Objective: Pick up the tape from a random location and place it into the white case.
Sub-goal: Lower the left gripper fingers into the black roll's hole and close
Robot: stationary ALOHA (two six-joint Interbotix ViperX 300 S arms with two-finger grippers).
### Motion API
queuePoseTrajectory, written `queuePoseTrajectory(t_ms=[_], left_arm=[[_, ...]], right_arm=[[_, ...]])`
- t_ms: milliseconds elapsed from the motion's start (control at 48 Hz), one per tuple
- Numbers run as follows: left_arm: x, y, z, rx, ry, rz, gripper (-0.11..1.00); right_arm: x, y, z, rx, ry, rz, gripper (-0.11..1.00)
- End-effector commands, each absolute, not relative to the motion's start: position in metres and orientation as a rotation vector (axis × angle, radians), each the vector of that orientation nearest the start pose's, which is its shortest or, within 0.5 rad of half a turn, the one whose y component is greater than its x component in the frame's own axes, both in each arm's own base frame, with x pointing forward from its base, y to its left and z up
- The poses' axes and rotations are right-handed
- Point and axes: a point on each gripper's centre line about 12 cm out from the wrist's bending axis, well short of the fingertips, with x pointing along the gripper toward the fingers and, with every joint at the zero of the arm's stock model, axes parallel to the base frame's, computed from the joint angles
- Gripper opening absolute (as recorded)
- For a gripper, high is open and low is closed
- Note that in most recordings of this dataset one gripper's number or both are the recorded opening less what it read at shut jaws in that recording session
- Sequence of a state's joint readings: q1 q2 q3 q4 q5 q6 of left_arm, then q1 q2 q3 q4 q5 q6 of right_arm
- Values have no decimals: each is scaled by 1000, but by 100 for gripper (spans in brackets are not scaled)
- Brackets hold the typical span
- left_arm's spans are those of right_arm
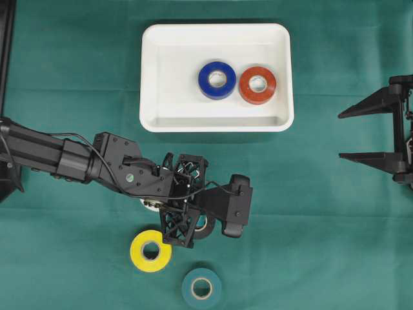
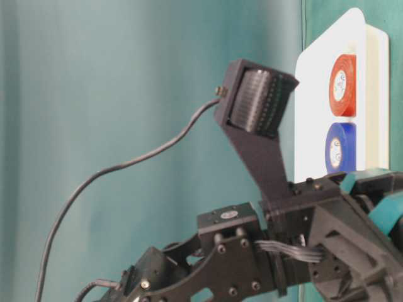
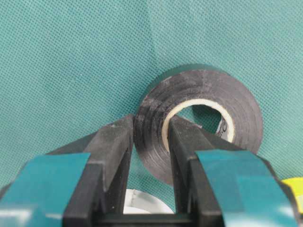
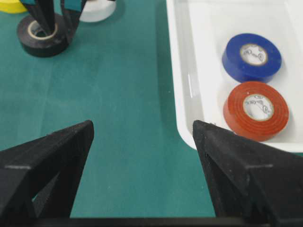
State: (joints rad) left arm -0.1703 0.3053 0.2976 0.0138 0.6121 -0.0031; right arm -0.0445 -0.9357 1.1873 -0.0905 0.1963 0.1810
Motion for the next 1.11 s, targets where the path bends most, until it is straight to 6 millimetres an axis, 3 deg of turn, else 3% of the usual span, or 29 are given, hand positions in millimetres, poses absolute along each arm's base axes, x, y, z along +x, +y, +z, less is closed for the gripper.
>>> queuePoseTrajectory(t_ms=[0,167,354,1084], left_arm=[[434,-74,127,110,1174,-148,17],[436,-78,135,112,1154,-154,17],[435,-83,158,115,1120,-164,17],[409,-82,276,114,1007,-175,17]], right_arm=[[194,-10,234,93,427,-79,84],[194,-10,234,92,429,-79,84],[194,-10,234,93,429,-79,84],[195,-10,235,93,429,-77,84]])
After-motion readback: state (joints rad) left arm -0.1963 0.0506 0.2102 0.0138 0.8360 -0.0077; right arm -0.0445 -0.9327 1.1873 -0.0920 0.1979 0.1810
